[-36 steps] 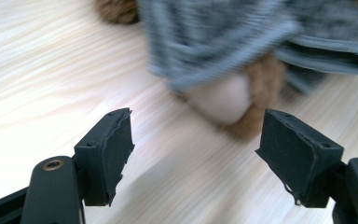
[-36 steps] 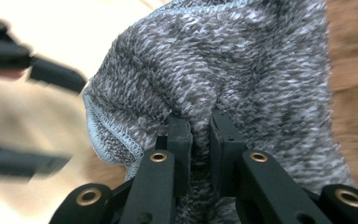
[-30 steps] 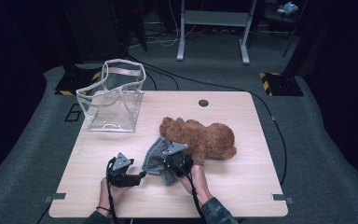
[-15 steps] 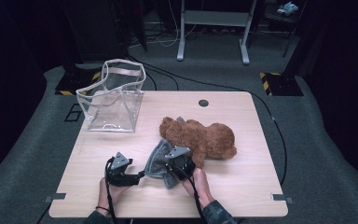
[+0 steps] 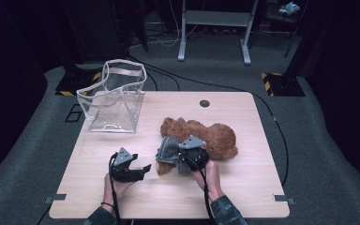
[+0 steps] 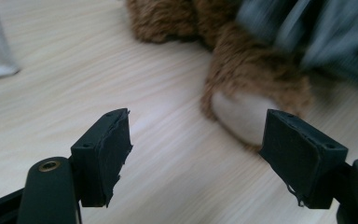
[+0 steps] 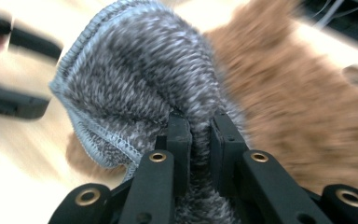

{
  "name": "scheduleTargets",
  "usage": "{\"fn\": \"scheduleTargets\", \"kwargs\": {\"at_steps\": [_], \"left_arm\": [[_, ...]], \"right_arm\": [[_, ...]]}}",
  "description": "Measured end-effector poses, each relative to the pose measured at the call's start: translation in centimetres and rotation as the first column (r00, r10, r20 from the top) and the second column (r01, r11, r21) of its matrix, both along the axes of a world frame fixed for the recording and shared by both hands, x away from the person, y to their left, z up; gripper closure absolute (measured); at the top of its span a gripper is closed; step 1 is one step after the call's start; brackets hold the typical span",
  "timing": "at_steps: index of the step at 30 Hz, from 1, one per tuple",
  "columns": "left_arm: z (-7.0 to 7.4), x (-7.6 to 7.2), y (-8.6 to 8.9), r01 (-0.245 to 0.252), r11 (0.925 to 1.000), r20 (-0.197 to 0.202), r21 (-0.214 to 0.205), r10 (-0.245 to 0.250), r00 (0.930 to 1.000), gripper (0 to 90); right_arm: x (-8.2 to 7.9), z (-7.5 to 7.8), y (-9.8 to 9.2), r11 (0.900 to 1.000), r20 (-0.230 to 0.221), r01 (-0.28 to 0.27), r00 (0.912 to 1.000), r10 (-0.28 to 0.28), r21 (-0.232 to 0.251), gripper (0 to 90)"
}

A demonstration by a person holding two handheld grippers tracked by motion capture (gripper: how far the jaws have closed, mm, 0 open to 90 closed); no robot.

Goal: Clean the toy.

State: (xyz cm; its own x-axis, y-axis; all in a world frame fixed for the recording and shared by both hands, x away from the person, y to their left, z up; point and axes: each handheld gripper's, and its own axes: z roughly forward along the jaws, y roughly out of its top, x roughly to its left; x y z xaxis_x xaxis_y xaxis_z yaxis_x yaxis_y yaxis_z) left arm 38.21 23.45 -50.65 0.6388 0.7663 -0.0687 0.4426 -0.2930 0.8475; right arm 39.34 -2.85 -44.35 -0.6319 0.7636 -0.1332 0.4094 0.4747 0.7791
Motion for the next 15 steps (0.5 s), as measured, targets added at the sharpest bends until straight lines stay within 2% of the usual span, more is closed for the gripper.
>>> {"fn": "scheduleTargets", "kwargs": {"at_steps": [3, 5, 7, 9, 10, 11, 13, 15], "left_arm": [[0.1, 0.3, -2.0, 0.047, 0.9983, -0.003, 0.033, -0.047, 0.9989, 23.9], [-0.1, 0.6, -2.7, 0.068, 0.9964, -0.003, 0.050, -0.068, 0.9977, 24.4], [-0.3, 0.7, -2.9, 0.080, 0.9962, -0.005, 0.034, -0.080, 0.9968, 24.5], [-0.4, 0.8, -3.1, 0.079, 0.9961, -0.003, 0.040, -0.079, 0.9969, 24.5], [-0.5, 0.9, -3.2, 0.079, 0.9962, -0.004, 0.036, -0.078, 0.9969, 24.7], [-0.5, 0.9, -3.2, 0.090, 0.9955, -0.010, 0.031, -0.090, 0.9959, 24.7], [-0.5, 1.0, -3.5, 0.100, 0.9939, -0.003, 0.048, -0.100, 0.9950, 24.6], [-0.6, 1.1, -3.9, 0.106, 0.9930, 0.007, 0.053, -0.107, 0.9943, 24.9]], "right_arm": [[0.2, -2.5, 1.6, 0.9974, -0.095, -0.048, 0.9946, 0.043, -0.054, 80.1], [0.1, -2.9, 1.9, 0.9969, -0.099, -0.055, 0.9939, 0.049, -0.057, 80.1], [-0.1, -2.3, 1.7, 0.9991, -0.105, -0.030, 0.9941, 0.027, -0.031, 80.1], [-0.2, -0.5, 0.9, 0.9999, -0.048, -0.014, 0.9988, 0.014, -0.003, 80.2], [-0.2, 0.8, 0.3, 0.9999, -0.001, -0.001, 1.0000, 0.001, 0.014, 80.1], [-0.1, 2.0, -0.2, 0.9996, 0.042, 0.009, 0.9990, -0.011, 0.028, 80.1], [0.2, 3.9, -1.1, 0.9977, 0.114, 0.041, 0.9923, -0.047, 0.054, 80.1], [1.0, 4.6, -1.5, 0.9962, 0.121, 0.062, 0.9903, -0.069, 0.061, 80.1]]}}
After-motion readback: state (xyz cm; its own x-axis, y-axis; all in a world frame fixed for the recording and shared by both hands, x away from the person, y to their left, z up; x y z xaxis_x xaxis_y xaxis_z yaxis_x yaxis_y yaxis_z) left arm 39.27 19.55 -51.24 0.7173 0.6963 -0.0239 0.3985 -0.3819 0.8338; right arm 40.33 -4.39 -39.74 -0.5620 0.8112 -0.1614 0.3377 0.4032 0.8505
